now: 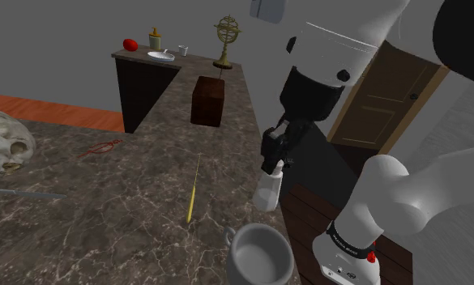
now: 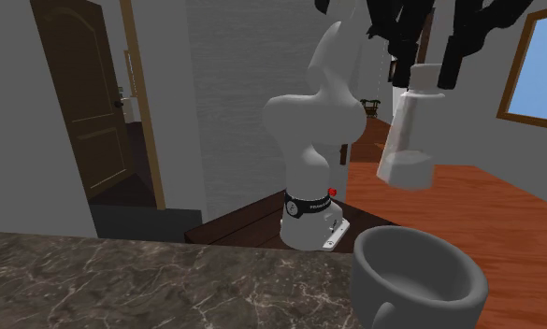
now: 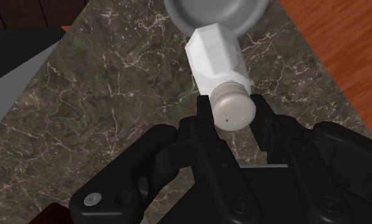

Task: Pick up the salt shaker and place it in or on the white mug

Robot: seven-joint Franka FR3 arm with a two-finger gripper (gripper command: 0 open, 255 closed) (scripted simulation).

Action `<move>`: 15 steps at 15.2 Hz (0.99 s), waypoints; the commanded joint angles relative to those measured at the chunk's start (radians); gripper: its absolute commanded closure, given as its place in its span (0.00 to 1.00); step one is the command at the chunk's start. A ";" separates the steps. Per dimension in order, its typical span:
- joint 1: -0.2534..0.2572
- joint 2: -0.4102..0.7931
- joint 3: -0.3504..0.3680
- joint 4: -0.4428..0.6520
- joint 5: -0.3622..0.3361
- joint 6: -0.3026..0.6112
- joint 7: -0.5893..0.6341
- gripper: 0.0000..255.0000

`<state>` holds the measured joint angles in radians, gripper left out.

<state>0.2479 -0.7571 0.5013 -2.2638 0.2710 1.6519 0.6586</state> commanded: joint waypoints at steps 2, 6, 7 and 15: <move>0.028 -0.038 0.031 0.015 0.030 -0.046 0.054 1.00; 0.036 -0.051 0.043 -0.045 0.044 0.002 0.052 1.00; 0.037 -0.054 0.047 -0.059 0.047 0.014 0.052 1.00; 0.052 -0.068 0.078 -0.170 0.077 0.111 0.049 1.00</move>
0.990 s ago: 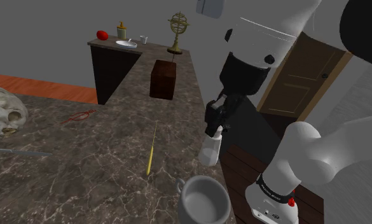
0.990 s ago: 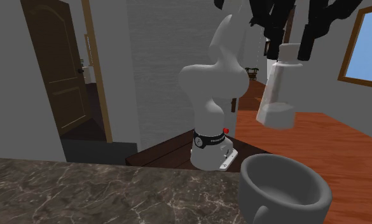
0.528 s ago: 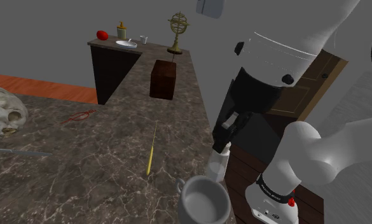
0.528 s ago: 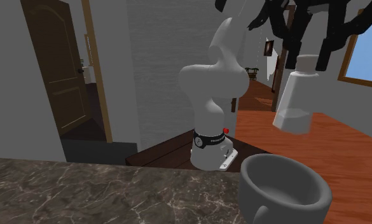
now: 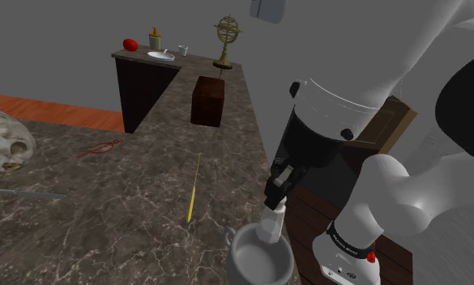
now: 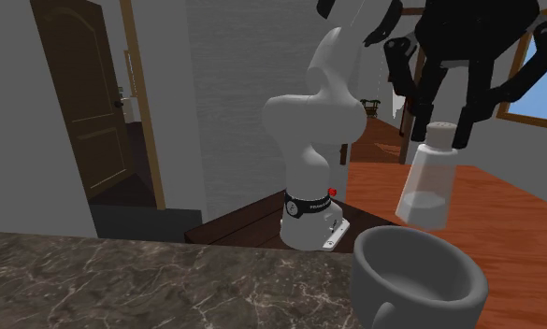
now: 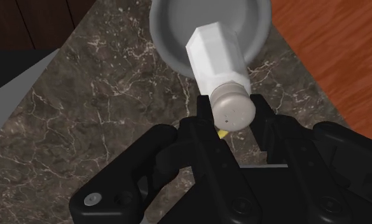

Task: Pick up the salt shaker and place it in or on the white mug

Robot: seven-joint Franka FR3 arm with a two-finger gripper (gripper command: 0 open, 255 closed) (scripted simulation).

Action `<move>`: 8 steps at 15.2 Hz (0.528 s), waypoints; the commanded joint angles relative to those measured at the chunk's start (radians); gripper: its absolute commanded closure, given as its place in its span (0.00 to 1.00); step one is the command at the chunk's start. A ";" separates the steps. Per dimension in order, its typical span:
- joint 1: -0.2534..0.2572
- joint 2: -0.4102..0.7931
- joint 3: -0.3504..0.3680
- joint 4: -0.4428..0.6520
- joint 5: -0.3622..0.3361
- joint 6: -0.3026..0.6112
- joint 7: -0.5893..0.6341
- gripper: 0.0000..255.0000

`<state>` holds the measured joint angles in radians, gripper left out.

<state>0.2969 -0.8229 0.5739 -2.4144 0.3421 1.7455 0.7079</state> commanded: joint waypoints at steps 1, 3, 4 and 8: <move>0.004 -0.003 0.010 -0.032 0.009 0.030 0.000 1.00; 0.007 -0.003 0.020 -0.058 0.017 0.056 -0.001 1.00; 0.009 -0.003 0.024 -0.070 0.021 0.068 -0.001 1.00; 0.015 0.000 0.045 -0.119 0.038 0.121 -0.001 1.00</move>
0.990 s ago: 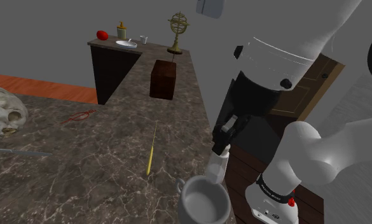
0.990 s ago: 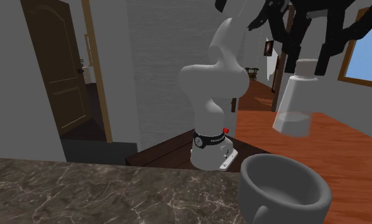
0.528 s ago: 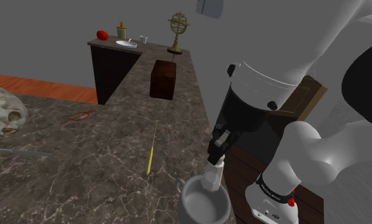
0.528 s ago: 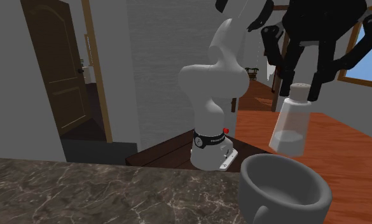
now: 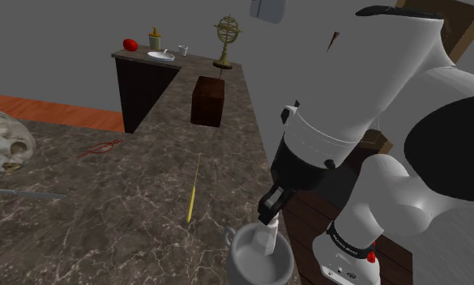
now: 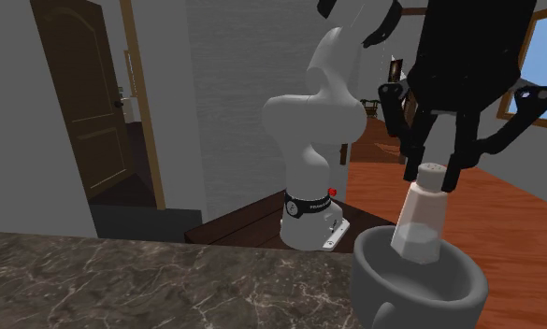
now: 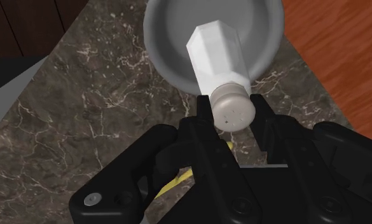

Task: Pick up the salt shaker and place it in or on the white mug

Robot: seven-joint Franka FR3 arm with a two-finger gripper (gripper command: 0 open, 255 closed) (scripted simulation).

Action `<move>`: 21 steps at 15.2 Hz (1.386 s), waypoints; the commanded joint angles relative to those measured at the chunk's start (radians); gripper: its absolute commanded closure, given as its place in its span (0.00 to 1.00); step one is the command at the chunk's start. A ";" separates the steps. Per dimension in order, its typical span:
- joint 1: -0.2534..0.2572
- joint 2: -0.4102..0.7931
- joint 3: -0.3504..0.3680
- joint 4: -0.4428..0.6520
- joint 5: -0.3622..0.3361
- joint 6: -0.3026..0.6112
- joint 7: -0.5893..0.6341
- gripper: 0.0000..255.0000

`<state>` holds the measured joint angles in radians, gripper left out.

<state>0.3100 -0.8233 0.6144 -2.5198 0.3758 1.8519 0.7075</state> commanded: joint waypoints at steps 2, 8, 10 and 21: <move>0.004 0.003 0.015 -0.036 0.012 0.039 -0.001 1.00; 0.004 0.003 0.015 -0.036 0.012 0.039 -0.001 1.00; 0.004 0.003 0.015 -0.036 0.012 0.039 -0.001 0.00; -0.002 -0.013 -0.031 0.077 -0.022 -0.090 0.006 0.00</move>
<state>0.3066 -0.8338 0.5847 -2.4491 0.3548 1.7710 0.7113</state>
